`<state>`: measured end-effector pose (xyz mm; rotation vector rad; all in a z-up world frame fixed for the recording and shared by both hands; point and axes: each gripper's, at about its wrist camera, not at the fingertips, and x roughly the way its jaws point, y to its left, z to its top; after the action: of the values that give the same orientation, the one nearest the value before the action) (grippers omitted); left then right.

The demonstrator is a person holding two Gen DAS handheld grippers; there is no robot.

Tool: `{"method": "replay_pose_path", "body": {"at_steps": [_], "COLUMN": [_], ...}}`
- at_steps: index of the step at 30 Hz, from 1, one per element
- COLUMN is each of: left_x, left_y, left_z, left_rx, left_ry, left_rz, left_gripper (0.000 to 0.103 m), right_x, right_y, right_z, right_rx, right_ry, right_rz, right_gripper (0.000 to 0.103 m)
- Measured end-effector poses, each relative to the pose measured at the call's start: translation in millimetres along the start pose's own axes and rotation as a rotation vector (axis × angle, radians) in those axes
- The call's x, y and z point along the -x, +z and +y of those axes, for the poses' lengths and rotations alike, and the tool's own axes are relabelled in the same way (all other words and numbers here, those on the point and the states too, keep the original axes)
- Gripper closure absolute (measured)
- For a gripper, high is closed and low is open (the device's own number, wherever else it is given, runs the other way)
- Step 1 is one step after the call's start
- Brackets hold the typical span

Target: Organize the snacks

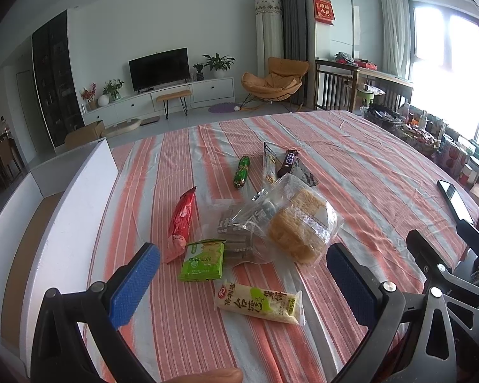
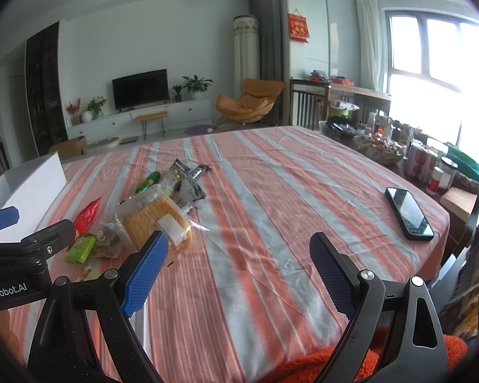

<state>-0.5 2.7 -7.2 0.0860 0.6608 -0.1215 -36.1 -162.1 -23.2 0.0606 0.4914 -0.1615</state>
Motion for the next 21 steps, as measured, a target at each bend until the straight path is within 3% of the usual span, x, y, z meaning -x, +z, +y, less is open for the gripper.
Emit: {"method": "replay_pose_path", "body": {"at_steps": [21], "left_x": [-4.3], "left_y": [-2.2], "left_z": [0.5], "left_rx": [0.007], "left_ry": [-0.003], "left_rz": [0.013], "left_gripper": [0.000], "right_x": [-0.2], "right_y": [0.1], "right_z": [-0.2], "right_rx": [-0.003], "right_ry": [0.001], "right_rz": [0.002], "right_gripper": [0.011]}}
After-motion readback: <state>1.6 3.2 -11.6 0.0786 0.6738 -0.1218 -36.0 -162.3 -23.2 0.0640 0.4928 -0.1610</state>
